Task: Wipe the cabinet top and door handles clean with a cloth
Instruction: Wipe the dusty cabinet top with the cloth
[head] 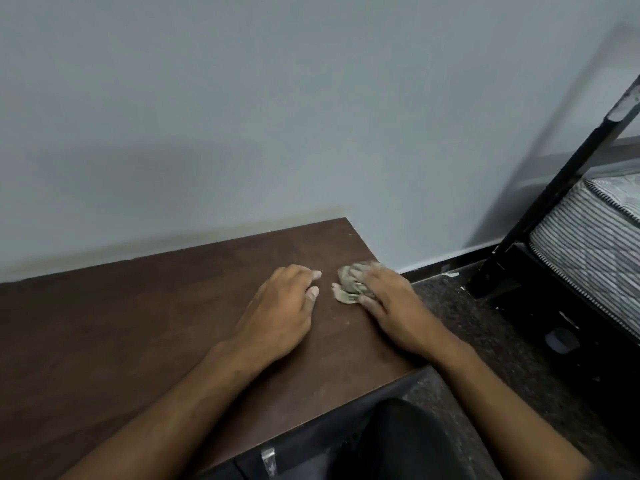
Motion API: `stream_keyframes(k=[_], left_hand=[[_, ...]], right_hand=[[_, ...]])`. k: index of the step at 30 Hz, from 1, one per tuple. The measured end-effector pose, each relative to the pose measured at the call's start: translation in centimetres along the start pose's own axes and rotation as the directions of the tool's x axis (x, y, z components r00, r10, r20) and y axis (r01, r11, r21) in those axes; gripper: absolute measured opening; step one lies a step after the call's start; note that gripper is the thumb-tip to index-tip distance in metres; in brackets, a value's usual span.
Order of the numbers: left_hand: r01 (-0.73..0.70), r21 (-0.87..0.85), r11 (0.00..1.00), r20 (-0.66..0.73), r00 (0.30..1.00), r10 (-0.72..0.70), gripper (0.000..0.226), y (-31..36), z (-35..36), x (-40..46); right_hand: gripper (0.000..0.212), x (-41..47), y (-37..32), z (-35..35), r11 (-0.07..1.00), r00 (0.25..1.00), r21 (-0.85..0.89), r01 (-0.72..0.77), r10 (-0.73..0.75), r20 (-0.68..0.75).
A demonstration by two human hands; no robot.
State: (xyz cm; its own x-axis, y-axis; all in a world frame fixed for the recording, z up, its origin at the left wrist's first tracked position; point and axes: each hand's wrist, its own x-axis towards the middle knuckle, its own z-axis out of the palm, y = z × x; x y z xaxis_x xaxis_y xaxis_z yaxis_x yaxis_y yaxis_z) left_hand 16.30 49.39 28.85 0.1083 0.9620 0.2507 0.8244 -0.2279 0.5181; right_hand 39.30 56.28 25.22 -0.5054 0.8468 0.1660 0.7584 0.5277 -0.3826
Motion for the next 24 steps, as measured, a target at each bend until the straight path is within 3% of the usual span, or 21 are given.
stream_keyframes(k=[3,5,9,14,19,21,24], left_hand=[[-0.033,-0.017,0.999,0.028,0.999,0.034,0.036,1.1,0.7,-0.8],[-0.047,-0.025,0.999,0.038,0.998,0.048,0.036,1.5,1.1,-1.2],[-0.065,-0.028,0.998,0.036,0.997,0.066,0.036,1.8,1.0,-2.7],[-0.077,-0.031,0.997,-0.004,0.997,0.077,0.039,1.7,-0.3,-6.5],[-0.040,0.012,0.999,-0.022,0.999,0.040,0.039,0.3,-1.4,-9.6],[-0.006,0.033,0.999,-0.032,0.999,0.007,0.038,-0.3,-2.4,-10.4],[0.069,0.057,0.996,-0.068,0.996,-0.065,0.038,-2.4,-4.4,-11.5]], right_hand=[[0.044,-4.2,1.0,-1.4,0.973,0.972,0.111,-0.200,0.211,-0.098],[0.045,-6.8,0.0,-1.1,0.985,0.981,0.043,-0.166,0.170,-0.092],[0.050,-11.7,-1.0,-0.8,0.996,0.999,-0.073,0.048,-0.048,0.004],[0.050,-10.9,-1.6,0.3,0.994,0.983,-0.077,-0.080,0.066,-0.173],[0.050,-10.0,-7.3,3.6,0.968,0.964,-0.110,0.227,-0.240,-0.117],[0.048,-8.3,-6.6,3.0,0.976,0.971,-0.091,0.197,-0.207,-0.119],[0.057,-5.1,-3.6,2.5,0.991,0.994,-0.127,0.031,-0.044,-0.105]])
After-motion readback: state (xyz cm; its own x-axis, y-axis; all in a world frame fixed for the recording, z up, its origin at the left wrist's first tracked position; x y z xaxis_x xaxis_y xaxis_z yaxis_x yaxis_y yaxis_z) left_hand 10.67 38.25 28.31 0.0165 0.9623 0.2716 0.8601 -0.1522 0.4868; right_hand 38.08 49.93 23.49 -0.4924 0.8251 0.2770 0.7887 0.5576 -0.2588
